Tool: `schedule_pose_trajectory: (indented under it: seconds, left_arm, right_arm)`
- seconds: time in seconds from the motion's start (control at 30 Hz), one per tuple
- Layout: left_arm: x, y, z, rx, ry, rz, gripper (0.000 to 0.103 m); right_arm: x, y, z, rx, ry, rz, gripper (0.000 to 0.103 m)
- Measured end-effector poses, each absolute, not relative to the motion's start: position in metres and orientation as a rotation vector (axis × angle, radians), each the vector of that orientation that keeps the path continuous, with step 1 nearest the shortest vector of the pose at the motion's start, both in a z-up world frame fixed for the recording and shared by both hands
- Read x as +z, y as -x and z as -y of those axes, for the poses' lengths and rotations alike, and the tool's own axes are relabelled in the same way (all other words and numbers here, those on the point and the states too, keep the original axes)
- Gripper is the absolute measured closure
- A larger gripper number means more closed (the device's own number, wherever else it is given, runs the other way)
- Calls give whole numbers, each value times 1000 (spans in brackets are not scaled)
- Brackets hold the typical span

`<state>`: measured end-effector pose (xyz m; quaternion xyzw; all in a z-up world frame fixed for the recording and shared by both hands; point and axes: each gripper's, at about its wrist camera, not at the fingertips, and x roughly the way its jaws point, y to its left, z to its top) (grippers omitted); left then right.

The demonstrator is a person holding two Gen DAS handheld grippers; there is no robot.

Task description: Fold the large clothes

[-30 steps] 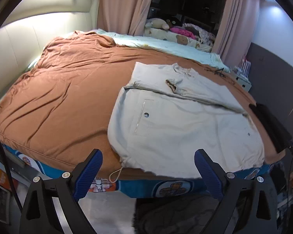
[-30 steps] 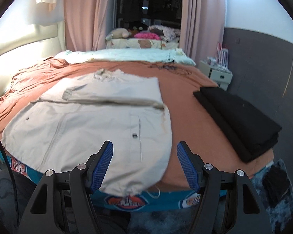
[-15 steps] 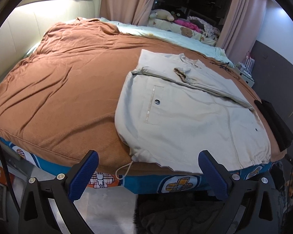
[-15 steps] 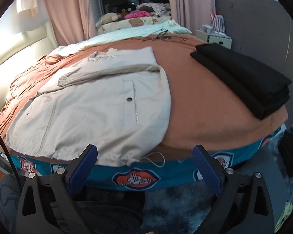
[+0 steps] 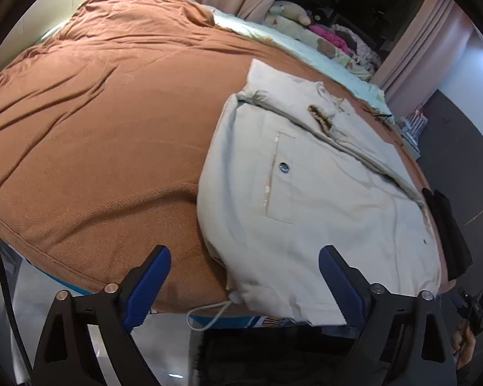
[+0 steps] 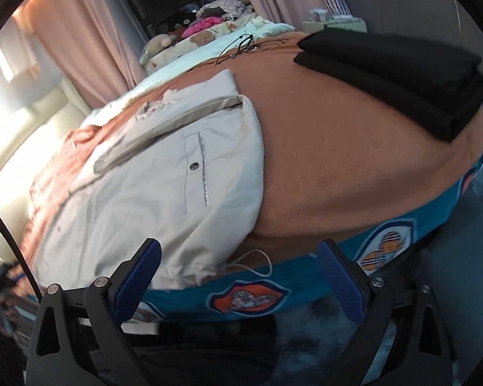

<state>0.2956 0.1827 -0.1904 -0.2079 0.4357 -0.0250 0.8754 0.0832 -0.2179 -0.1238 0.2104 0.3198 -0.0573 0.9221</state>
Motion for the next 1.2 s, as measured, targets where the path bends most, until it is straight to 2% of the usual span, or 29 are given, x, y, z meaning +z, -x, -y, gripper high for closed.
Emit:
schedule_pose_trajectory:
  seconds: [0.07,0.17,0.23,0.3,0.37,0.77,1.03,1.2]
  left_arm:
    - [-197,-302,-185,-64,449,-916,14]
    - [-207,-311,-187,-60,456,-934,20]
    - [-214,-319,-188,-76,475,-947,29]
    - [-220,-325,-191,-94,500,-962,37]
    - [-224,-329,-193,-103,514,-967,40]
    - [-227,-364,-198,-137,542,-984,46]
    - [-237,-361,-208,-209,673,-984,60]
    - [-241,-349,-211,-312,756,-987,60]
  right_arm:
    - [-131,-89,225,-80,-494,-659,19]
    - [-140,-103,235,-28,-554,-670,20]
    - [-148,-114,239,-12,-575,-676,20]
    - [-156,-124,247,7,-608,-677,31]
    - [-164,-135,255,36,-649,-677,34]
    - [-185,-177,298,117,-773,-638,34]
    - [-203,-192,302,276,-812,-662,34]
    - [-222,-176,295,400,-855,-655,34]
